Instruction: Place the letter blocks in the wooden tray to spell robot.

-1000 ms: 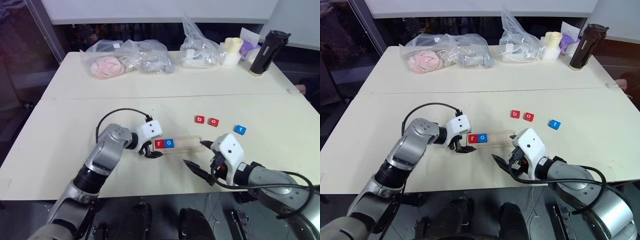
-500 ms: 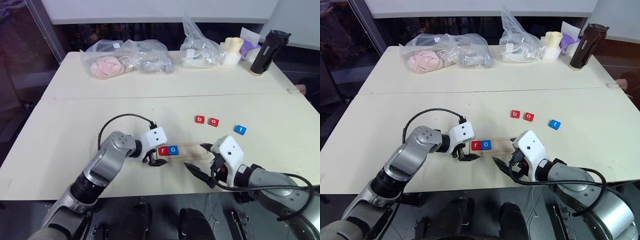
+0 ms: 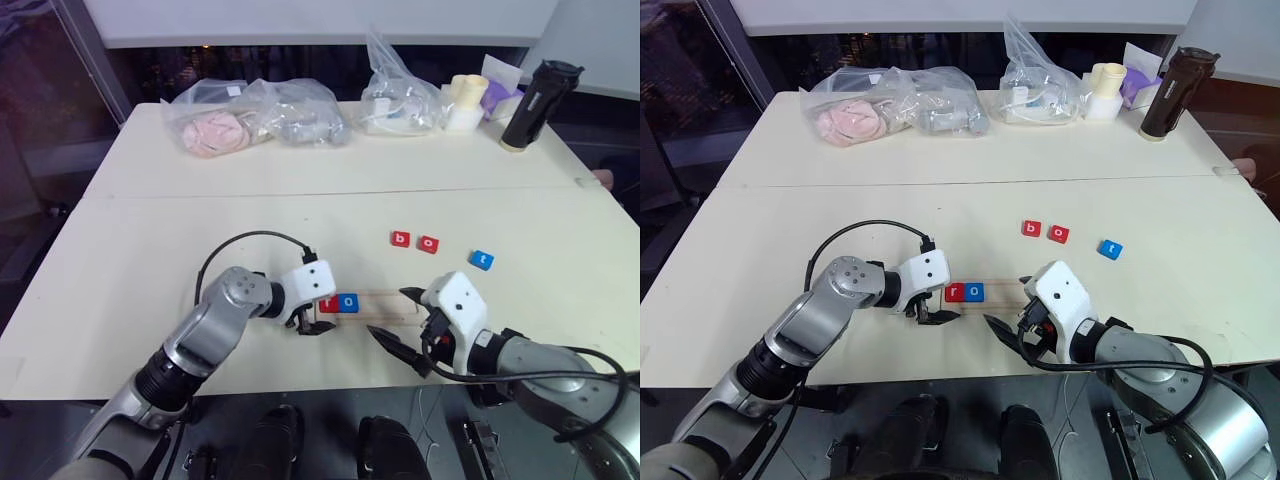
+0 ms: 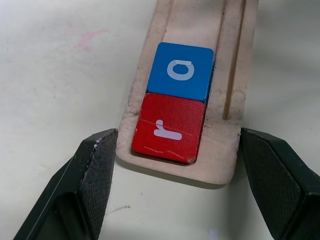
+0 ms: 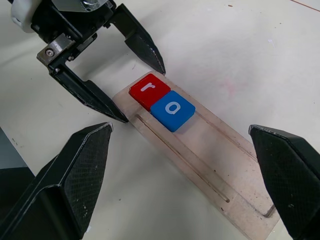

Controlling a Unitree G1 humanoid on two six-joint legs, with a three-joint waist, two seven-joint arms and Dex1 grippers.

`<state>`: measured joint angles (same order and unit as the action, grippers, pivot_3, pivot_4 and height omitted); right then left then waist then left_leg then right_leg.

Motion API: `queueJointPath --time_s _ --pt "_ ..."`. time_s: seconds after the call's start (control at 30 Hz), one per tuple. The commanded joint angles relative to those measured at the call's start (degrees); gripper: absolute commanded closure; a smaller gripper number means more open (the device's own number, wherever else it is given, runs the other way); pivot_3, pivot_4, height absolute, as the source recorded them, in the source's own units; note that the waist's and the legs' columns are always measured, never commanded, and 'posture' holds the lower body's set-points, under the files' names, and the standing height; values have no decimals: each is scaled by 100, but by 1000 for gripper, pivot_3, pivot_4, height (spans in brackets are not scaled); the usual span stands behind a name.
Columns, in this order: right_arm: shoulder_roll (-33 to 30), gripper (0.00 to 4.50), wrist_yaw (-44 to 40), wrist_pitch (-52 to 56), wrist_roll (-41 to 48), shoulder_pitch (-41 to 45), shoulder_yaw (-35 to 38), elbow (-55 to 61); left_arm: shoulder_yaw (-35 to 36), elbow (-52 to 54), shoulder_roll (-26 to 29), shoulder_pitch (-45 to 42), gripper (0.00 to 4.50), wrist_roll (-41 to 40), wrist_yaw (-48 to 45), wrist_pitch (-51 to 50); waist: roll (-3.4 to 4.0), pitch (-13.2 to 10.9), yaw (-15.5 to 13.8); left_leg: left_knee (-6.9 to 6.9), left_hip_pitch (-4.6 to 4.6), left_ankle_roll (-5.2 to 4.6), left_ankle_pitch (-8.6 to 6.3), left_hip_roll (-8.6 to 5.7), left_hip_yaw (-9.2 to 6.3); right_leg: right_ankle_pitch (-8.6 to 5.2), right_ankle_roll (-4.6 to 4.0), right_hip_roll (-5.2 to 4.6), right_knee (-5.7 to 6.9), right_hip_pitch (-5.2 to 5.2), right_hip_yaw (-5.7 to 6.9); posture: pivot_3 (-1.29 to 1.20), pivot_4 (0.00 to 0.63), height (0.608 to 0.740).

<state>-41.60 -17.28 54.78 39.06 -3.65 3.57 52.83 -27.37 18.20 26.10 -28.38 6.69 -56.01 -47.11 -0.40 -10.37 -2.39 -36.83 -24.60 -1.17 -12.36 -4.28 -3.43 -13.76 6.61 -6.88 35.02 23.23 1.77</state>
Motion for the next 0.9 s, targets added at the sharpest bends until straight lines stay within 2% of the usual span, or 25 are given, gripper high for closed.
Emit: queueJointPath --time_s 0.03,0.3,0.67,0.8,0.9 --pt "-9 0 -14 -3 45 72 139 207 -279 0 -31 117 26 -158 27 -90 0 0 3 0 0 0 0 0 0 0 0 0 0 0 0 0 150 725" --pt "-61 0 -83 -1 65 51 212 193 -176 28 96 173 26 -365 98 -27 0 0 6 4 -19 -1 0 0 0 0 0 2 -1 11 1 0 150 725" --pt "-122 0 -414 -137 -74 299 97 -115 353 203 1315 704 26 -630 -20 639 4 2 37 45 -20 1 5 7 1 2 -6 12 4 34 0 0 150 725" --pt "-138 0 -597 -265 -199 618 28 -426 794 7 1676 952 26 -893 -160 1181 6 2 57 58 -9 5 8 8 4 0 -12 10 4 33 -1 0 150 725" --pt "37 0 -480 -308 -375 1129 22 -956 1402 -246 1835 964 26 -1692 -790 1454 9 -1 97 60 -4 7 9 11 4 2 -18 11 4 33 0 0 150 725"
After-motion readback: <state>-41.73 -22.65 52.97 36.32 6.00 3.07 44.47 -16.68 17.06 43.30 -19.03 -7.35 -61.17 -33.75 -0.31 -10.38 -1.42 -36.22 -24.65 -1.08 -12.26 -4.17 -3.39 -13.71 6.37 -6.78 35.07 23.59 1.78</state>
